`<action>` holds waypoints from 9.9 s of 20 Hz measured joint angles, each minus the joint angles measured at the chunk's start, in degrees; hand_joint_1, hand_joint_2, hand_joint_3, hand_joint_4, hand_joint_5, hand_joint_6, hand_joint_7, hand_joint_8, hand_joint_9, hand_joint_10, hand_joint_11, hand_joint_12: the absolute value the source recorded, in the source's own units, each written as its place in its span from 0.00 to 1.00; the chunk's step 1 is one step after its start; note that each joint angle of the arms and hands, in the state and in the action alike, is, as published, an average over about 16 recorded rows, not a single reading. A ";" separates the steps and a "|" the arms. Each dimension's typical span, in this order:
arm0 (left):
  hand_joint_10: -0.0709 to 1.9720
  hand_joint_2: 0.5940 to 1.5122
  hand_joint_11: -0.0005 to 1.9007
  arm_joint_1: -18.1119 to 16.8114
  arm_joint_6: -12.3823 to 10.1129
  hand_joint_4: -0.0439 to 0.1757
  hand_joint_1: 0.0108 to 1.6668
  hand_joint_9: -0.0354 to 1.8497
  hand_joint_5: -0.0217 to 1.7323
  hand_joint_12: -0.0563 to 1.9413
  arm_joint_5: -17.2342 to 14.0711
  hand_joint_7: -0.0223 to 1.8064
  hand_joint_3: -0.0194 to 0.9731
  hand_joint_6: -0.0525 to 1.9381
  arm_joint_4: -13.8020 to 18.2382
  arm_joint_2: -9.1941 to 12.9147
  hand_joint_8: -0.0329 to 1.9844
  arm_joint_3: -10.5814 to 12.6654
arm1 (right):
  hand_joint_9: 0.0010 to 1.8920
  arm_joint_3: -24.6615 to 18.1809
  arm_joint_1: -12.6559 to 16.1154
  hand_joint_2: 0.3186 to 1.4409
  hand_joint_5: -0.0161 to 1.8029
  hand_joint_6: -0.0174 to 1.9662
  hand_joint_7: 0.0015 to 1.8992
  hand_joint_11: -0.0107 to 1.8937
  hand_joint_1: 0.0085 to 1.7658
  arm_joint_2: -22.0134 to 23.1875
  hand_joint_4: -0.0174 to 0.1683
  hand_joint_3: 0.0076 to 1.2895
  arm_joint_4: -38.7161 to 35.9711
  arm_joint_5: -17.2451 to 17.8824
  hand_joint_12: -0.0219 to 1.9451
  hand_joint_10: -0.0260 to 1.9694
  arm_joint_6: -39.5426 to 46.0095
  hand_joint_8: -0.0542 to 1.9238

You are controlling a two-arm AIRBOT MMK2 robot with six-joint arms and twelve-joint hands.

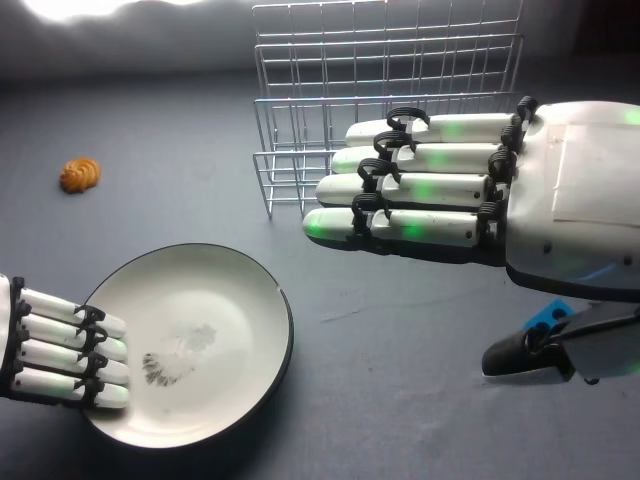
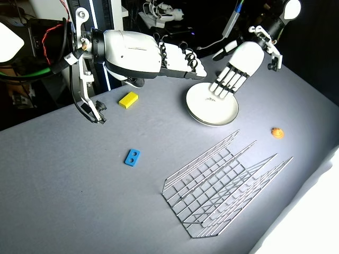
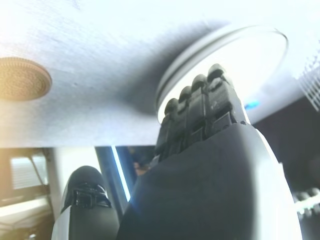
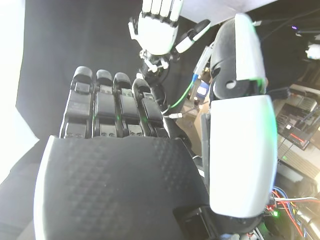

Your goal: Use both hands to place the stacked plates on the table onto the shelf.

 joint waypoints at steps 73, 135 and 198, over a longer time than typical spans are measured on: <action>0.04 0.53 0.01 4.25 0.44 0.19 0.00 0.03 0.02 0.04 9.05 0.02 0.03 0.03 -28.31 0.36 0.01 -12.95 | 0.68 22.00 -3.92 0.54 0.50 0.26 0.55 0.52 0.67 -35.69 0.06 0.00 15.70 -3.89 0.46 0.01 -31.22 0.27; 0.04 0.52 0.01 -2.28 0.58 0.20 0.00 0.03 0.04 0.03 -3.00 0.03 0.03 0.04 -32.59 6.26 0.02 -0.80 | 0.76 13.64 31.06 0.57 0.57 0.41 0.62 0.50 0.69 -6.41 0.08 0.00 -23.09 -25.90 0.54 0.02 60.75 0.42; 0.04 0.53 0.01 3.39 7.85 0.20 0.00 0.03 0.03 0.04 -26.50 0.02 0.03 0.03 -21.30 0.62 0.02 6.73 | 0.57 41.33 16.07 0.65 0.46 0.28 0.51 0.34 0.66 -26.50 0.06 0.01 -12.84 -25.28 0.60 0.02 61.30 0.17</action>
